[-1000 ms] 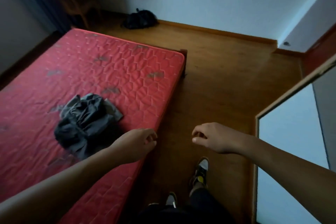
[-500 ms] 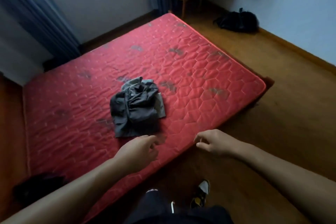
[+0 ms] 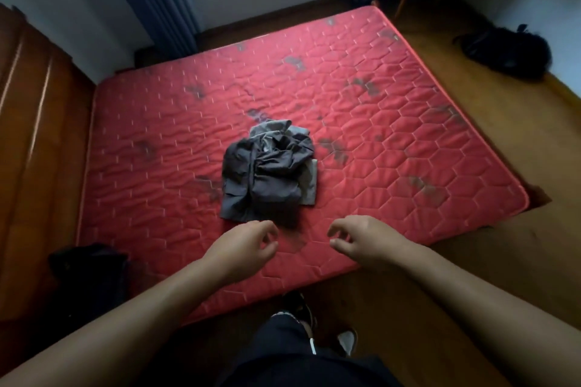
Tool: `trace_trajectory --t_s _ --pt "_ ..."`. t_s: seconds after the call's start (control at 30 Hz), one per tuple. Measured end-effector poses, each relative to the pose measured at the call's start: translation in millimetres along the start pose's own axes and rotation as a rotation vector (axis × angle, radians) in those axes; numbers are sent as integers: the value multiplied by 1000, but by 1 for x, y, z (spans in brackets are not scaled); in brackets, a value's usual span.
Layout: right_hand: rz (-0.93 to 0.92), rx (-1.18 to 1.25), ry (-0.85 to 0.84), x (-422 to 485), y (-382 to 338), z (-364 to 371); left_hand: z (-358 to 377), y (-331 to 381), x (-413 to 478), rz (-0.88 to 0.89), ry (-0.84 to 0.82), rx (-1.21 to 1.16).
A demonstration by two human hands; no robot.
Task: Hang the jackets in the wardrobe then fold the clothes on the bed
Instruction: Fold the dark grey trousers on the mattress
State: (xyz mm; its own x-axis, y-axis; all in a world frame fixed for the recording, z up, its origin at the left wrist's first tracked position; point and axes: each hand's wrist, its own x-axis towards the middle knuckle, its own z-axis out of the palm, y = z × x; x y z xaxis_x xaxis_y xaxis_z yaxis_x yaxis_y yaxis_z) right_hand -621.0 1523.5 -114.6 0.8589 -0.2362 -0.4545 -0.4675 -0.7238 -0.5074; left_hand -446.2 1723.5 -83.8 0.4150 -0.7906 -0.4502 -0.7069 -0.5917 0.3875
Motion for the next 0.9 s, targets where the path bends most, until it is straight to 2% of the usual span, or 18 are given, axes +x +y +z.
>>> trace_trajectory --t_s 0.27,0.47,0.77,0.9 --pt "95 -138 -97 65 3 -14 -5 -54 67 -68 -5 -135" --pt "55 -153 -149 133 11 -11 12 -90 95 -187 -13 -181" --pt "-81 -213 -290 261 35 33 65 -134 155 -435 -76 -177" --pt "-77 -240 -388 318 57 83 108 -175 201 -505 -128 -174"
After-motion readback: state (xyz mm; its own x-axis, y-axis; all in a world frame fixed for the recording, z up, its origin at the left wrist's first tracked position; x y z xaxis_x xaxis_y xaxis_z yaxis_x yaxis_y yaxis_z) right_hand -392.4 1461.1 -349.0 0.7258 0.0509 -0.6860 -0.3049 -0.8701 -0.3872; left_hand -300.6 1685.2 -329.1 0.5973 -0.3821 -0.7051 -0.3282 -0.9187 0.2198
